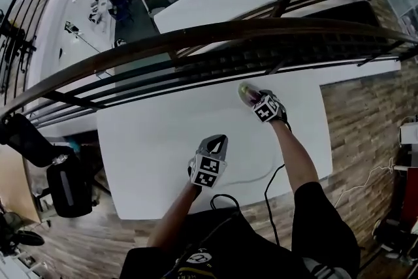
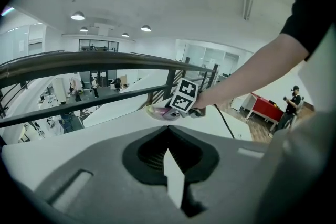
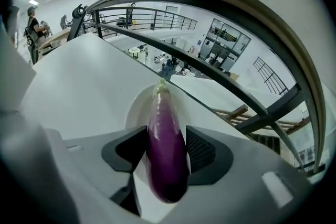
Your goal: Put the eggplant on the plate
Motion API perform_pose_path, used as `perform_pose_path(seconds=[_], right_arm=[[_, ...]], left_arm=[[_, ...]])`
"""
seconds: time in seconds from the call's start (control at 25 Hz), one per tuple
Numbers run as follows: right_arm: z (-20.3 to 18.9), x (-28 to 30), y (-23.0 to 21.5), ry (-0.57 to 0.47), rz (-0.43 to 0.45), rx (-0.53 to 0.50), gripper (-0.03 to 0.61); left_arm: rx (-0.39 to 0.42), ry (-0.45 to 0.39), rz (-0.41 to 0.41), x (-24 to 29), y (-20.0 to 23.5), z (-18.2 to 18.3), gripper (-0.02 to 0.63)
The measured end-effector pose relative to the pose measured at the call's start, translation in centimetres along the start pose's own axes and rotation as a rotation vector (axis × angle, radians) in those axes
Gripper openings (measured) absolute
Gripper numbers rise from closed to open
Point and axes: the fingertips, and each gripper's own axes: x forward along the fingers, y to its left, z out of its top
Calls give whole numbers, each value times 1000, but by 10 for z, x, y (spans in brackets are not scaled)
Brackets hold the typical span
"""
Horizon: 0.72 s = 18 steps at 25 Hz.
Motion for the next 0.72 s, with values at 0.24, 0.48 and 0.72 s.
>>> perform_pose_path(seconds=[0.24, 0.48, 0.72], right_arm=[[7, -5, -2, -57, 12, 69, 276], [-13, -84, 20, -302, -38, 239, 244], [-38, -207, 90, -558, -80, 514, 58]], left_arm=[[-12, -3, -1, -4, 6, 1, 5], [7, -44, -5, -22, -9, 16, 5], [41, -109, -30, -59, -32, 21, 5]])
